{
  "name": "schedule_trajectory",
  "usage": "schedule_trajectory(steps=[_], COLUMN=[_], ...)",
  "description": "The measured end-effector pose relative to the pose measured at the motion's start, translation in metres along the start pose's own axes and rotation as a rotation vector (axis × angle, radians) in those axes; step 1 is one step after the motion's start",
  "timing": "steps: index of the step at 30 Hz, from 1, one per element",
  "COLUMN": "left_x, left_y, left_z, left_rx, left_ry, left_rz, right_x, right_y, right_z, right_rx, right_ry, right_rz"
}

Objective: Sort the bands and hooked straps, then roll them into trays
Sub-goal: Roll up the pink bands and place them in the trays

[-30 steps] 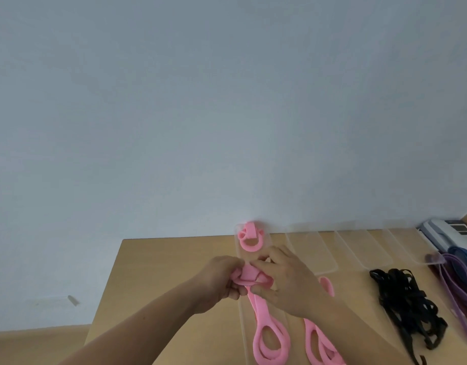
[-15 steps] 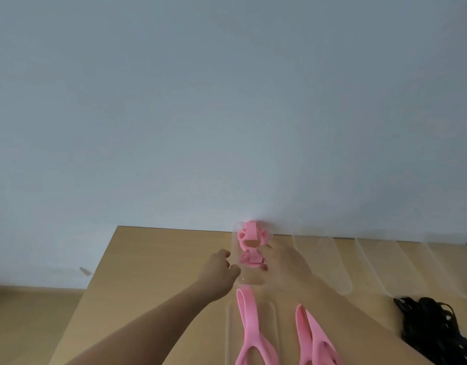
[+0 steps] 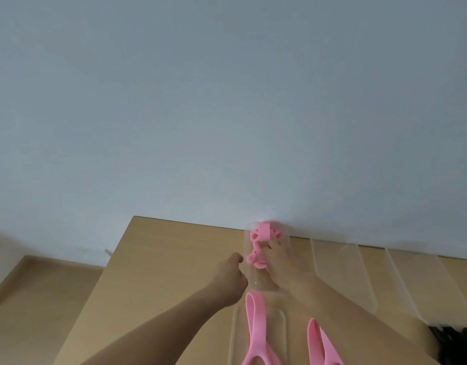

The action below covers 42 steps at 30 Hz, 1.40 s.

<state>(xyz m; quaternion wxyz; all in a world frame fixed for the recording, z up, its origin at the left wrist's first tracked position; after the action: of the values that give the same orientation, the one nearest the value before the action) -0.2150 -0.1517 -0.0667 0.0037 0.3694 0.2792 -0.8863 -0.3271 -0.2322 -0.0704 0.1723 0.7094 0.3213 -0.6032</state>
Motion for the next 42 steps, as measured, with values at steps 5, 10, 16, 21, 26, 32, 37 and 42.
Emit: schedule_trajectory(steps=[5, 10, 16, 21, 26, 32, 37, 42], left_x=[0.001, 0.001, -0.003, -0.012, -0.027, -0.024, -0.004, 0.017], left_y=[0.001, 0.003, 0.002, -0.002, -0.006, -0.027, -0.046, -0.060], left_z=[-0.004, -0.005, -0.007, -0.008, -0.001, -0.016, -0.038, -0.050], left_rx=[0.019, 0.043, 0.064, 0.094, 0.138, 0.181, 0.224, 0.287], left_ry=[0.006, -0.018, -0.062, -0.057, -0.028, 0.051, 0.195, 0.216], left_rz=[-0.032, -0.055, -0.061, -0.024, 0.018, -0.008, -0.138, -0.239], right_x=[-0.009, -0.023, -0.015, -0.025, -0.034, -0.035, -0.021, 0.010], right_y=[-0.018, -0.026, -0.032, -0.038, -0.050, -0.077, -0.108, -0.143], right_z=[-0.008, -0.013, -0.009, -0.014, -0.016, -0.038, -0.055, -0.061], right_rx=[0.075, 0.098, 0.080, 0.106, 0.132, 0.100, 0.254, 0.483], right_ry=[-0.107, -0.053, -0.026, -0.058, 0.005, 0.155, 0.375, 0.387], right_rz=[0.106, 0.157, 0.131, 0.181, 0.229, 0.280, 0.227, 0.112])
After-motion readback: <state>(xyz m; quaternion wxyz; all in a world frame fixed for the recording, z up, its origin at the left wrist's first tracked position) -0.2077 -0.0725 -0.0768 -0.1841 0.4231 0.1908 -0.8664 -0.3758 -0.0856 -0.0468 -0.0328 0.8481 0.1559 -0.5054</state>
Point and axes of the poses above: each hand's wrist, its own y-axis towards the middle knuckle, its own x-axis out of the palm, z = x × y, the point moved 7 cm from there along y, towards the middle knuckle, and after that the axes turned 4 degrees about y, right-handed, at the moved point
